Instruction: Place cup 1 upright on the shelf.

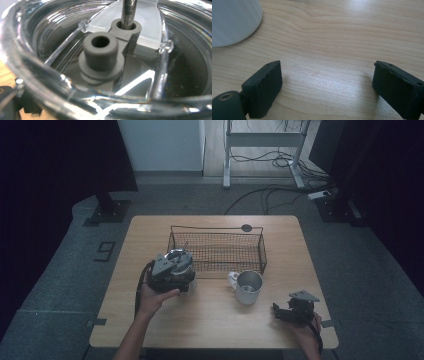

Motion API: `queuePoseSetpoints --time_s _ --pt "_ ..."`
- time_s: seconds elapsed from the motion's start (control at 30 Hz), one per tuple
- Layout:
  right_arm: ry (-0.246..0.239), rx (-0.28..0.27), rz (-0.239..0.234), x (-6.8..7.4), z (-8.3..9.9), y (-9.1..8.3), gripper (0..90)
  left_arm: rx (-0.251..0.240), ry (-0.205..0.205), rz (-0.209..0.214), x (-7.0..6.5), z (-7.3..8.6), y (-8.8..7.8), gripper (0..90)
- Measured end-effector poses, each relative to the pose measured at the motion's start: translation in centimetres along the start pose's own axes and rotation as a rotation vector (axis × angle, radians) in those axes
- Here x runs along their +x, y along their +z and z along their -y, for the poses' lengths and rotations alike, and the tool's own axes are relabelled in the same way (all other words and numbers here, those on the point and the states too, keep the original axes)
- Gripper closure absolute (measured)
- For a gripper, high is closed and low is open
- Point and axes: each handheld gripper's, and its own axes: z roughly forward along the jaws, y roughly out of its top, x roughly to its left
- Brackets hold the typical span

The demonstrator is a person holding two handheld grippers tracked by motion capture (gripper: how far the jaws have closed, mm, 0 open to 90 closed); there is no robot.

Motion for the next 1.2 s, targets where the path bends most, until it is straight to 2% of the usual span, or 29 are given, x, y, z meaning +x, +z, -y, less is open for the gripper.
queuePoseSetpoints --time_s 0.4,0.67,1.2 --pt "0.0 -0.001 0.001 0.0 0.0 0.0 9.1 -0.017 -0.007 0.015 0.2 -1.2 -0.2 3.8" --pt "0.001 -0.001 0.0 0.0 0.0 0.0 9.3 -0.022 0.01 0.01 0.0 -2.3 -0.1 3.9" --pt "0.001 -0.002 0.001 0.0 0.0 0.0 9.3 -0.038 -0.01 0.022 0.6 -3.4 -0.2 3.9"
